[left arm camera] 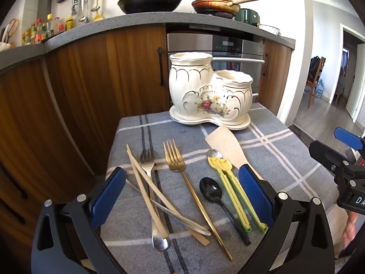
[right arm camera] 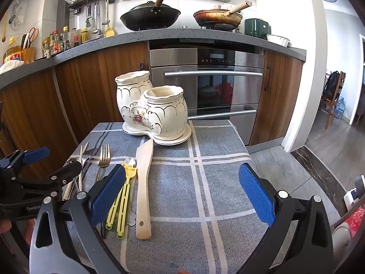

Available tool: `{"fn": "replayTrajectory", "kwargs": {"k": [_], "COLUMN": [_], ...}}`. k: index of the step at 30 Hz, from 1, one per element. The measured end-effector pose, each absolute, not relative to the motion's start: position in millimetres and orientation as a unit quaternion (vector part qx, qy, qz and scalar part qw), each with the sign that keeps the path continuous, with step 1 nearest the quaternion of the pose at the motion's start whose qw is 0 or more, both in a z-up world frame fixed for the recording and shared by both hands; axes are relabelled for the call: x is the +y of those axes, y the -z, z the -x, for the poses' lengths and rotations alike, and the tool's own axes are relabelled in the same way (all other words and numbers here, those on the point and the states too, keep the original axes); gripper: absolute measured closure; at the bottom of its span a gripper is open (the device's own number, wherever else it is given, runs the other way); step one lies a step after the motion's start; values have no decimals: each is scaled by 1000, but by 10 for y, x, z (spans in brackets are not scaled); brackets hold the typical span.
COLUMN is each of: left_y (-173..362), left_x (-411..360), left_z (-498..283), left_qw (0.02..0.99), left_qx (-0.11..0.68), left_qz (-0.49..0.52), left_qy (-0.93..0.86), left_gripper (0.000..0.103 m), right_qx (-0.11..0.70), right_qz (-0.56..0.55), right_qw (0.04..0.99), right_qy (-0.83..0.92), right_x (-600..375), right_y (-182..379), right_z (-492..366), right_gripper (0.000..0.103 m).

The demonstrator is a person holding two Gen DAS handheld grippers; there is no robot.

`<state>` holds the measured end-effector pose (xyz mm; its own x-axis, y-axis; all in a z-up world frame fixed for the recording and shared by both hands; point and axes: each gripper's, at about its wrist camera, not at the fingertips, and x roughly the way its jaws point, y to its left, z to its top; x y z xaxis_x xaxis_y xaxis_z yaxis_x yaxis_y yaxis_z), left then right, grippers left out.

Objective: Organize utensils

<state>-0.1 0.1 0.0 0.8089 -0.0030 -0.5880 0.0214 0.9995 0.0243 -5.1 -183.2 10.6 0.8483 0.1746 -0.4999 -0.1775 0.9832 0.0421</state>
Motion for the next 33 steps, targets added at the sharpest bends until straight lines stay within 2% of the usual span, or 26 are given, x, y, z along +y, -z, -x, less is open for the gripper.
{"fn": "replayTrajectory", "kwargs": {"k": [33], "left_y": [-16], "left_x": [-7], "left_z": [15], "left_qw": [951], "left_qx": [308], "left_qz": [-11], "left_qy": [8], "left_gripper": [5], "right_qx": [260], "right_qz": [3], "right_qw": [961], "right_qy": [-92], "right_x": [-1830], "right_y": [-124], "right_z": [74], "right_gripper": [5]}}
